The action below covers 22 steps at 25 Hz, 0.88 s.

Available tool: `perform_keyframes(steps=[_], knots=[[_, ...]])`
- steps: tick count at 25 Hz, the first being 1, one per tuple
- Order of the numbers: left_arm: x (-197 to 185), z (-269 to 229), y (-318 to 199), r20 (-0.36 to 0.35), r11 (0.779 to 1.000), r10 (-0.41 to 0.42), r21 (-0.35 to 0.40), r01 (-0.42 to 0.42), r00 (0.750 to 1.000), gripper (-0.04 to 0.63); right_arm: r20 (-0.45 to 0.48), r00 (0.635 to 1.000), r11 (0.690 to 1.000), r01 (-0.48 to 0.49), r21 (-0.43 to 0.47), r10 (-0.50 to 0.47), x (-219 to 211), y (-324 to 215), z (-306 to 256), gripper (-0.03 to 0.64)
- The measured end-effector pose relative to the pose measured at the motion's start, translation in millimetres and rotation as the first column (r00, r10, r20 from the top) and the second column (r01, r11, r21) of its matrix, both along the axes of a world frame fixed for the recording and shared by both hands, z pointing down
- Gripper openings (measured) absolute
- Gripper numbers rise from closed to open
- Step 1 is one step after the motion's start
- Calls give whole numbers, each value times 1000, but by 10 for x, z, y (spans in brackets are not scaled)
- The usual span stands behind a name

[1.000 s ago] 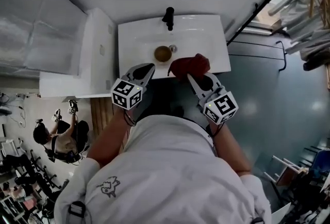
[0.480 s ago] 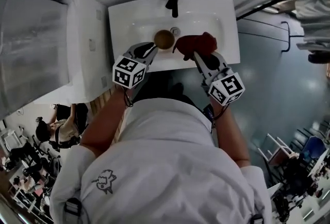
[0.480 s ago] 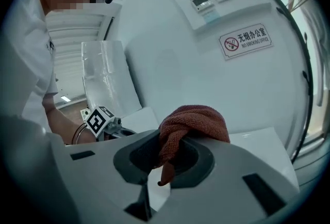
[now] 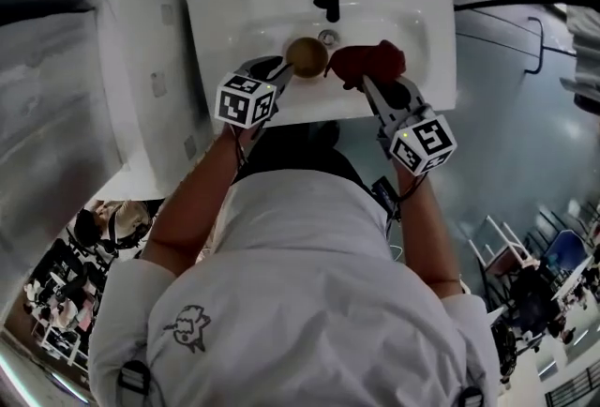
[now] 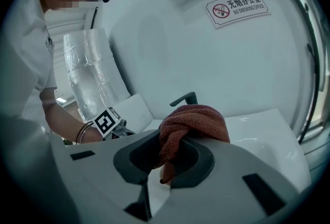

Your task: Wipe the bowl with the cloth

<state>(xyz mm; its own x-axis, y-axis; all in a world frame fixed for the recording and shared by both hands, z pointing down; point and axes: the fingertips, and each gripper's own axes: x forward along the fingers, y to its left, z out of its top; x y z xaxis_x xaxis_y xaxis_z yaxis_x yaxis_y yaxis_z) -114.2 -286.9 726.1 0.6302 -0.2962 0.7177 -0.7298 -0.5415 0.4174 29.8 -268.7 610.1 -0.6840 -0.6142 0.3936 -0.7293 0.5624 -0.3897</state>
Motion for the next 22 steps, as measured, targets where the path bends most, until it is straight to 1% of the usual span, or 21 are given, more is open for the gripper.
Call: perform_keyframes(steps=[3,9,16,22], knots=[[30,257,-19,23,998,7,-66,-6,1000,124,8,1000,1000,-7,-26,8,15,-45,103,54],[35,695,-170,60,991,8,-133,0,998,141,8,1000,1000,4,-31,-4,-8,-191,251,54],[-22,1111,-226,99,982,-3,-190,22,995,162,9,1000,998,-4,-58,4,2,-221,411,54],[30,1394,-209,134,974,26,-227,5,991,161,10,1000,998,7,-63,-6,-38,-246,466,54]])
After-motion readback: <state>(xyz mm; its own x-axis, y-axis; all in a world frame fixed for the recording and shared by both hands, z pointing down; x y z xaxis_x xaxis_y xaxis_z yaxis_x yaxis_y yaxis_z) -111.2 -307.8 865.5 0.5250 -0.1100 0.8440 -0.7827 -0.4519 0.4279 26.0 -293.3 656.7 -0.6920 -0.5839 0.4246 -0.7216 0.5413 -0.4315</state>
